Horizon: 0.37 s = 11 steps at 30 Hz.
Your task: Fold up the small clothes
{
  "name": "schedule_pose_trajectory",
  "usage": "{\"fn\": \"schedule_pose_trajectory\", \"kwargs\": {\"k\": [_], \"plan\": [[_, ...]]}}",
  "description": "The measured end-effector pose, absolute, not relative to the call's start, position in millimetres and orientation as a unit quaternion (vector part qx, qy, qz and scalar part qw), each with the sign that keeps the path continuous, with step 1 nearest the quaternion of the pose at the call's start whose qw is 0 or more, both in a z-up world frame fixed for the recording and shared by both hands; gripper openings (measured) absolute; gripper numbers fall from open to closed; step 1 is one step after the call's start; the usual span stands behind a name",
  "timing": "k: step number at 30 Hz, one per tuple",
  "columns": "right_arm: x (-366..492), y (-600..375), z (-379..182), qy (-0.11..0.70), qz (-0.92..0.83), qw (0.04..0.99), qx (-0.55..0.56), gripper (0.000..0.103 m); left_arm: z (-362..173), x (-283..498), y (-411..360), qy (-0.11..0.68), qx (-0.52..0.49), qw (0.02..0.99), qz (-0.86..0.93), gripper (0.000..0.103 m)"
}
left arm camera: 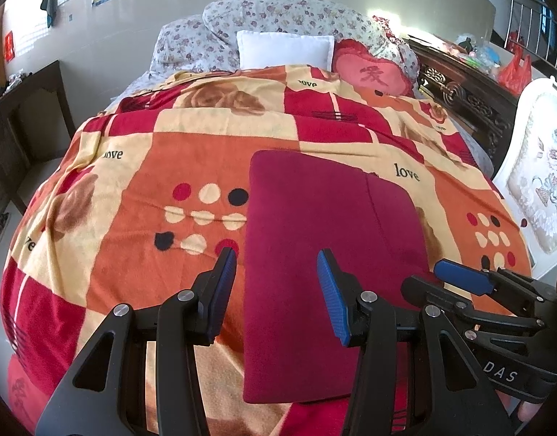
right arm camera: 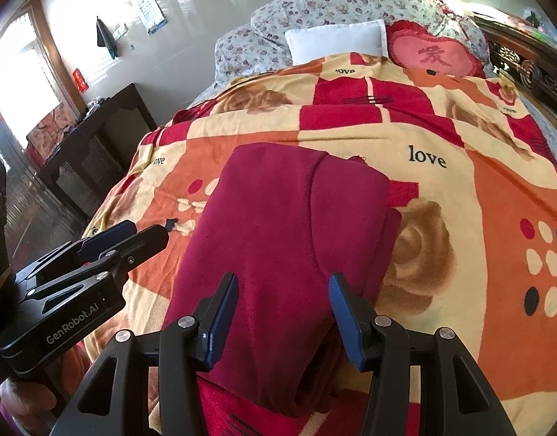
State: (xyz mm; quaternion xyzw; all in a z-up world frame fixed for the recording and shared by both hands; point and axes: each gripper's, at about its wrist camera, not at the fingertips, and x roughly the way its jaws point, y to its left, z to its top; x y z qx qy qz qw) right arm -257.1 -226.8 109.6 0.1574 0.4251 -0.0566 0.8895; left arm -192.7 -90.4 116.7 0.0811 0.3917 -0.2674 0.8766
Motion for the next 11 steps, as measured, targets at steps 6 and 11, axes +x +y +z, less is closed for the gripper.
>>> {"fn": "schedule_pose_trajectory", "kwargs": {"k": [6, 11], "plan": [[-256.2, -226.6, 107.9, 0.427, -0.055, 0.889, 0.159, 0.05, 114.0, -189.6, -89.7, 0.39, 0.08, 0.878, -0.265, 0.046], [-255.6, -228.4, 105.8, 0.426, -0.057, 0.889, 0.161, 0.05, 112.2, -183.9, -86.2, 0.395, 0.076, 0.878, -0.261, 0.046]]}}
